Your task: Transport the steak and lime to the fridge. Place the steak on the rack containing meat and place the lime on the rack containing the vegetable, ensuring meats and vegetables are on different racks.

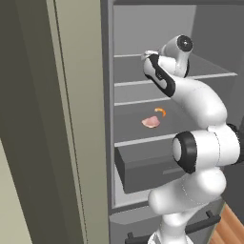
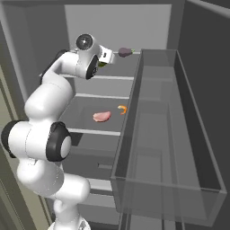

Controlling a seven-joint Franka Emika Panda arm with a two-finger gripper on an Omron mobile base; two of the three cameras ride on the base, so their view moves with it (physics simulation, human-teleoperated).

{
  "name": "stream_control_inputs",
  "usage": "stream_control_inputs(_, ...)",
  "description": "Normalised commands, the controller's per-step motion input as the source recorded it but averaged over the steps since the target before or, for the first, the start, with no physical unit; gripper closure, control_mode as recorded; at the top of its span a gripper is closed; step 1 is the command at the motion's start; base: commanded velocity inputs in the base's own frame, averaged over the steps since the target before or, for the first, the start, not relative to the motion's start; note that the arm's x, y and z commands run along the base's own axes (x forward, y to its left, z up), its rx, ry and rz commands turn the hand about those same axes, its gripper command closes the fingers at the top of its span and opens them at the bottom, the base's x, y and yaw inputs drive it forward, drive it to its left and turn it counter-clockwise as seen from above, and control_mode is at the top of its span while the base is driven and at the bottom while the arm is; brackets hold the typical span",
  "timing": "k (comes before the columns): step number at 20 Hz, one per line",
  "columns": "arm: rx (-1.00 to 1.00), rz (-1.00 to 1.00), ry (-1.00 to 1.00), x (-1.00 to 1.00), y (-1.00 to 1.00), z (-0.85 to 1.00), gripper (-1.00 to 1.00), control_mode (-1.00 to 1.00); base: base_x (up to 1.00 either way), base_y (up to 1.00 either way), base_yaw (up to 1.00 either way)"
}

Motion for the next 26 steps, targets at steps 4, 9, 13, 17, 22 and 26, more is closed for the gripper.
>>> stream_control_inputs(4,0.0,0.0,-0.02,0.0,0.0,0.0,-1.0,-1.0,0.0,0.0,0.0)
stream_control_inputs(9,0.0,0.0,-0.07,-0.03,0.0,0.0,-1.0,-1.0,0.0,0.0,0.0)
stream_control_inputs(13,0.0,0.0,-0.06,-0.24,0.0,0.04,-1.0,-1.0,0.0,0.0,0.0)
stream_control_inputs(17,0.0,0.0,-0.08,-0.61,0.0,0.04,-1.0,-1.0,0.0,0.0,0.0)
stream_control_inputs(22,0.0,0.0,-0.05,-0.88,0.0,0.03,-1.0,-1.0,0.0,0.0,0.0)
stream_control_inputs(26,0.0,0.0,0.0,-1.0,0.01,0.05,-1.0,-1.0,0.0,0.0,0.0)
